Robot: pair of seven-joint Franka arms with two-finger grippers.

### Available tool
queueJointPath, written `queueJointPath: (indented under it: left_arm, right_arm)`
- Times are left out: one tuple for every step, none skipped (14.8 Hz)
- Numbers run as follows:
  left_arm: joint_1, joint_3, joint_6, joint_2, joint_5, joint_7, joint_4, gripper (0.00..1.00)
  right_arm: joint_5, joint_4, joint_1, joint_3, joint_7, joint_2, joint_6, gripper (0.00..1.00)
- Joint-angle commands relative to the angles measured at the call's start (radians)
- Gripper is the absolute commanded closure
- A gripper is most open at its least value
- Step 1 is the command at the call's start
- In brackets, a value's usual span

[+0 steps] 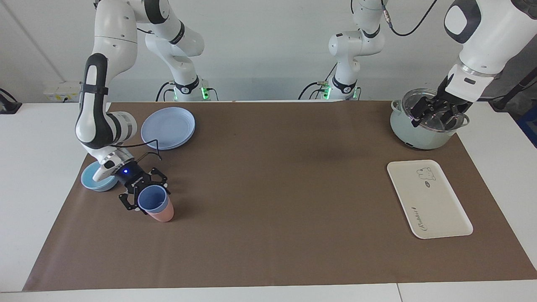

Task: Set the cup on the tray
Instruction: 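Grasp the rim of the blue cup with the right gripper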

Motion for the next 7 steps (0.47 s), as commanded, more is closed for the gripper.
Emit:
queueJointPath:
  left_arm:
    - [0.005, -0.001, 0.015, -0.033, -0.008, 0.01, -0.039, 0.0]
    - [0.005, -0.001, 0.016, -0.033, -0.008, 0.01, -0.039, 0.0]
    - [0.005, -0.001, 0.015, -0.033, -0.008, 0.01, -0.039, 0.0]
    - [0.005, -0.001, 0.016, -0.033, -0.008, 0.01, -0.039, 0.0]
    - [0.005, 0.001, 0.015, -0.033, -0.008, 0.01, -0.039, 0.0]
    - [0.005, -0.001, 0.016, -0.033, -0.008, 0.01, -0.039, 0.0]
    - [0.005, -0.001, 0.018, -0.033, -0.008, 0.009, -0.041, 0.0]
  right_arm:
    - [0.039, -0.007, 0.001, 0.001, -0.052, 0.001, 0.018, 0.0]
    - [0.047, -0.007, 0.001, 0.001, -0.054, 0.001, 0.018, 0.0]
    - [0.059, -0.007, 0.001, 0.001, -0.054, 0.001, 0.018, 0.0]
    - [0.065, -0.009, 0.001, 0.001, -0.054, 0.001, 0.019, 0.0]
    - [0.067, -0.009, 0.003, 0.001, -0.055, 0.001, 0.022, 0.0]
    - [0.067, -0.009, 0.003, 0.001, -0.055, 0.001, 0.024, 0.0]
    - [0.067, -0.009, 0.003, 0.001, -0.055, 0.001, 0.024, 0.0]
